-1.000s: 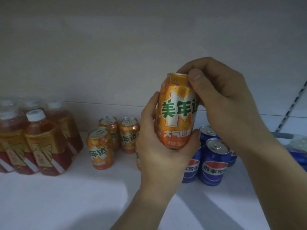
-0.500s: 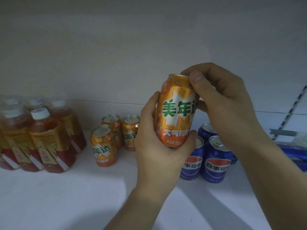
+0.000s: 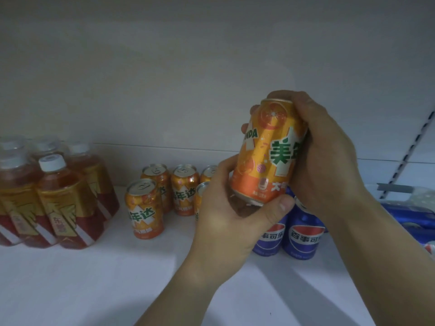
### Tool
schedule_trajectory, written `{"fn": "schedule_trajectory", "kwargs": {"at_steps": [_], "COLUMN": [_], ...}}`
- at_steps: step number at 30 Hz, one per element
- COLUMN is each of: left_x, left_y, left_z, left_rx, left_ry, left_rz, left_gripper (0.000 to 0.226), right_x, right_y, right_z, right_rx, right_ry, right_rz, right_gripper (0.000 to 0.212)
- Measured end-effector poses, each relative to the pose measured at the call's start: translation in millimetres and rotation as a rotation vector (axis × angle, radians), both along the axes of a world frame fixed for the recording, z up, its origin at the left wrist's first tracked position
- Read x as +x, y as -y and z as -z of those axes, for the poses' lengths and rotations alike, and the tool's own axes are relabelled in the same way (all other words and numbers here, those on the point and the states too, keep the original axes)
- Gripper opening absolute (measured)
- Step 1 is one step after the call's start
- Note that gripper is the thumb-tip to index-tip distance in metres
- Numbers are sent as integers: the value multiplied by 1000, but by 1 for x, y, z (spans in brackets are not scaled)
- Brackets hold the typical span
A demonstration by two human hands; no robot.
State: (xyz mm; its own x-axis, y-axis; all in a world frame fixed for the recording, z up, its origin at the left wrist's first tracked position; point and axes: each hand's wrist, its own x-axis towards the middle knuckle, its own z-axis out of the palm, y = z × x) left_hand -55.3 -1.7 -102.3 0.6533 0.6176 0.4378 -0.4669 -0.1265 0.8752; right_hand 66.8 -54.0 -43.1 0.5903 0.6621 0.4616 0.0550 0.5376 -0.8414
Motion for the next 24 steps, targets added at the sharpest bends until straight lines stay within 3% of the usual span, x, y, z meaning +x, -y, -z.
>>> {"fn": "schedule_trajectory", "kwargs": {"at_steps": [13,17,24], "left_x": [8,8,10], "left_y": [4,10,13], "left_z": [10,5,1], "left_rx": [290,276,98], "left_ry": [-45,-52,-16], "left_rz": [-462,-411,-140], "left_gripper": [91,86,77], "right_x": [1,4,7], "right_y": [3,7,13], "right_z": [-2,-4,-7], "right_rx": [-56,-60,-4], "right_ry": [11,17,-27], "right_rz": [20,36,-18], "right_gripper": [33,34,30]}}
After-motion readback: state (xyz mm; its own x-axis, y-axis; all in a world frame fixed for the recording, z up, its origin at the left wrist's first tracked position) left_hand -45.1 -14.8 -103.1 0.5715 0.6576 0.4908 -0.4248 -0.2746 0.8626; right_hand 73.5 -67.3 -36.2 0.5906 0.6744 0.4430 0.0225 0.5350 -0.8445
